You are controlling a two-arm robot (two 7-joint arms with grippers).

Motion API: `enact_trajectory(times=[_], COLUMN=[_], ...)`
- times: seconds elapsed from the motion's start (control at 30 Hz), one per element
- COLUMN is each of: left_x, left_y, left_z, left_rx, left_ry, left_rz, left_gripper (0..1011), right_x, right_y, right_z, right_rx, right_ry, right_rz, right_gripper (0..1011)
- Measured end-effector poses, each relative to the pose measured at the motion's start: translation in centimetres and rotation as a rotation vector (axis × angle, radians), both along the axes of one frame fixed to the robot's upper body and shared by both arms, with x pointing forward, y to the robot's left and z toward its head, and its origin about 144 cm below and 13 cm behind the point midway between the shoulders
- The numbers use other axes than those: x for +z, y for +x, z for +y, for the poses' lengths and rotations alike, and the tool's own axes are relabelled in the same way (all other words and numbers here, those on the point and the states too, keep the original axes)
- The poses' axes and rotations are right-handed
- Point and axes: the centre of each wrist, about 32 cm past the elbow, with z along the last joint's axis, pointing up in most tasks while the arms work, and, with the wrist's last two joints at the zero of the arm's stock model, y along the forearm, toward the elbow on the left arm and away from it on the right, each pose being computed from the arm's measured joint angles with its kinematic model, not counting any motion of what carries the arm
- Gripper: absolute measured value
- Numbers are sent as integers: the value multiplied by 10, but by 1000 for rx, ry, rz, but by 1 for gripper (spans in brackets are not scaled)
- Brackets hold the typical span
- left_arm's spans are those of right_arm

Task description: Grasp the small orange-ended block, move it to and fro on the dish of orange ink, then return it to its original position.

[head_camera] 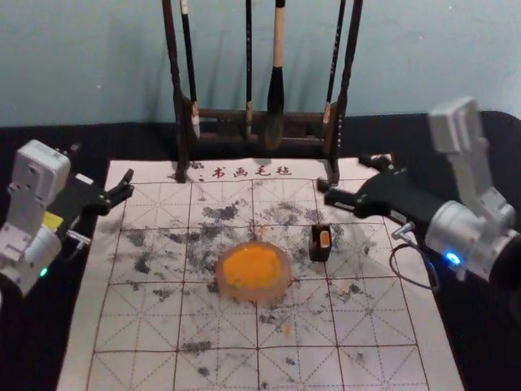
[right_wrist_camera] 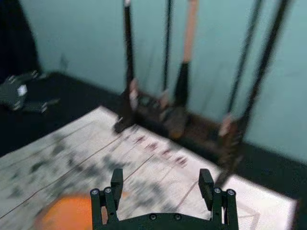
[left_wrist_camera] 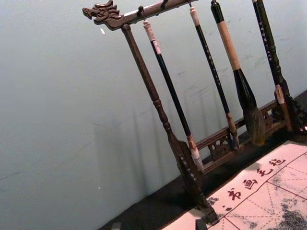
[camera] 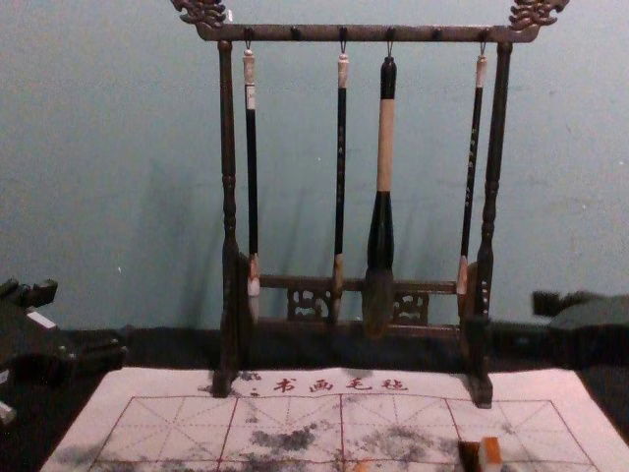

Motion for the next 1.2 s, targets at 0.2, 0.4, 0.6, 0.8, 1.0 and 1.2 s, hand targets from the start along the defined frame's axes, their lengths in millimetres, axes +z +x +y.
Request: enact_trajectory(times=[0.2, 0.4, 0.6, 0.8, 1.0, 1.2], left_x=[0, 0, 0, 0, 0, 0], left_y=[0, 0, 0, 0, 0, 0], left_z=[0, 0, 0, 0, 0, 0], left_rx=[0, 0, 0, 0, 0, 0], left_ry=[0, 0, 0, 0, 0, 0], left_rz=[0, 0, 0, 0, 0, 0], left_gripper=[1001, 1001, 1001, 1001, 1001, 1001], right_x=[-35, -67, -75, -73, -73, -72], right_y=[-16, -27, -28, -28, -28, -28], right_z=[-9, -15, -16, -15, -15, -15], right_rx=[-122, -186, -198, -195, -194, -192], right_ry=[-4, -22, -26, -26, -26, -25], right_rz=[-106, -126, -136, -135, -134, -132], right_gripper=[1003, 1002, 1003, 1003, 1003, 1003])
